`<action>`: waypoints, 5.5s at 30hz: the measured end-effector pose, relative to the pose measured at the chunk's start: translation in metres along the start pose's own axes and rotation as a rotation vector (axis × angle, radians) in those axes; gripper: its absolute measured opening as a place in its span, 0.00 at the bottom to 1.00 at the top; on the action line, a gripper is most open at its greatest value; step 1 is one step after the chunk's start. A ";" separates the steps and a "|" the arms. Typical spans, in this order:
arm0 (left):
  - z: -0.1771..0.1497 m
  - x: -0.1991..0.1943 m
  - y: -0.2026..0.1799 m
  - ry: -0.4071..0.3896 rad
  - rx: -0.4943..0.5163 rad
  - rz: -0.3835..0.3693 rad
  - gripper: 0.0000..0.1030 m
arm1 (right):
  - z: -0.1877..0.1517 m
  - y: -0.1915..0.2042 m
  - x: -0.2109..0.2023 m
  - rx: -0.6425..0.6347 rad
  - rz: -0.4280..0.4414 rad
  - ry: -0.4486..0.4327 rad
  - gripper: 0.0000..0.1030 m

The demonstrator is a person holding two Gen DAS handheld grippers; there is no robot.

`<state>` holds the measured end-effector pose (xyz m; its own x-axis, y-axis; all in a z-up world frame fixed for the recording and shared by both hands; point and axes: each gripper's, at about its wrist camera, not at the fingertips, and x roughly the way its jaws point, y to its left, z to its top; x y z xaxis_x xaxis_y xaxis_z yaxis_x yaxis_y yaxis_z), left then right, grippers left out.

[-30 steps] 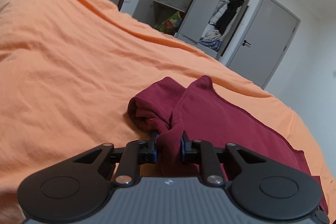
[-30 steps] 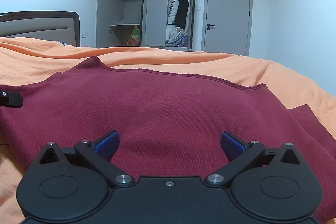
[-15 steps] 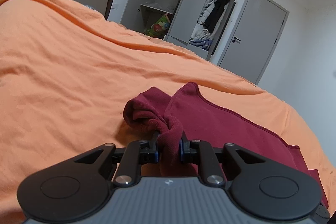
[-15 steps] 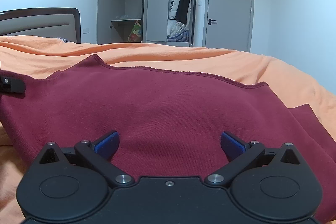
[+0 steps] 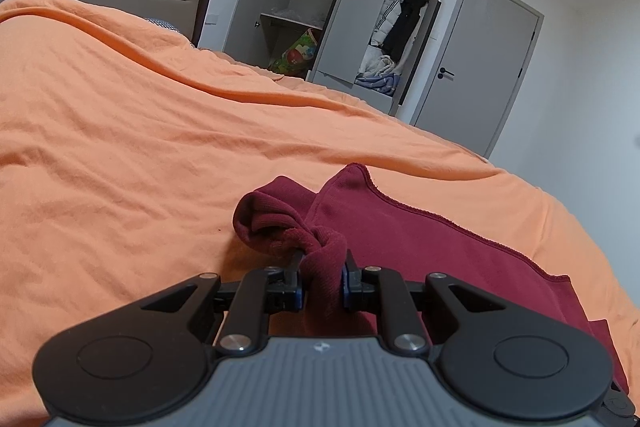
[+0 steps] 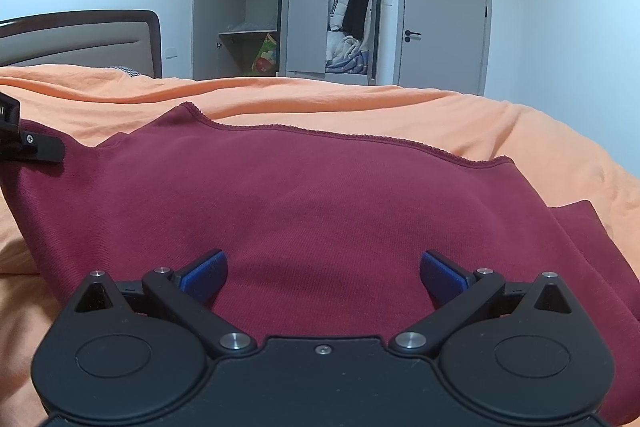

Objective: Fold small clothes

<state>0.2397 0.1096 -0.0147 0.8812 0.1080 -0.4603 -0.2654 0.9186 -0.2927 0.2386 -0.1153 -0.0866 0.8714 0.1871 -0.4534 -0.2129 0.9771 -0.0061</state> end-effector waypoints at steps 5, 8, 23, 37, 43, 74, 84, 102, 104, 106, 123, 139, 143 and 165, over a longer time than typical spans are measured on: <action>0.003 0.001 -0.003 0.002 0.018 0.004 0.17 | -0.001 -0.004 -0.003 0.004 0.017 0.000 1.00; 0.005 0.000 -0.006 -0.002 0.033 0.006 0.17 | 0.000 -0.010 -0.005 0.010 0.032 0.002 1.00; 0.011 -0.009 -0.027 -0.022 0.100 0.010 0.15 | 0.002 -0.024 -0.022 -0.021 0.041 0.000 1.00; 0.023 -0.019 -0.075 -0.057 0.190 -0.053 0.14 | 0.001 -0.065 -0.042 0.052 -0.015 -0.024 1.00; 0.032 -0.021 -0.115 -0.068 0.258 -0.146 0.14 | 0.004 -0.090 -0.050 0.120 -0.061 -0.019 1.00; -0.084 -0.017 -0.219 0.162 0.615 -0.459 0.13 | -0.045 -0.184 -0.091 0.309 -0.343 0.041 1.00; -0.091 -0.010 -0.202 0.172 0.545 -0.477 0.14 | -0.030 -0.199 -0.092 0.361 -0.128 -0.068 0.99; -0.043 -0.027 -0.126 0.009 0.163 -0.525 0.14 | 0.055 -0.214 0.015 0.358 0.300 -0.006 0.87; -0.035 -0.026 -0.116 0.014 0.141 -0.516 0.14 | 0.054 -0.219 0.017 0.411 0.331 0.004 0.87; -0.032 -0.025 -0.110 0.005 0.116 -0.501 0.14 | 0.052 -0.222 0.019 0.470 0.352 0.024 0.87; -0.047 -0.030 -0.123 0.031 0.220 -0.513 0.14 | 0.068 -0.206 0.029 0.657 0.573 0.137 0.69; -0.077 -0.040 -0.200 0.018 0.481 -0.636 0.14 | 0.086 -0.224 -0.037 0.425 0.330 -0.068 0.08; -0.093 -0.030 -0.222 0.071 0.544 -0.678 0.14 | 0.071 -0.246 -0.048 0.429 0.261 -0.059 0.08; -0.096 0.009 -0.200 0.228 0.477 -0.744 0.84 | 0.005 -0.241 -0.052 0.479 0.063 0.011 0.38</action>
<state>0.2629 -0.1091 -0.0405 0.6482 -0.6067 -0.4601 0.5752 0.7861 -0.2263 0.2472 -0.3601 -0.0569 0.8582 0.2487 -0.4490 -0.0352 0.9012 0.4319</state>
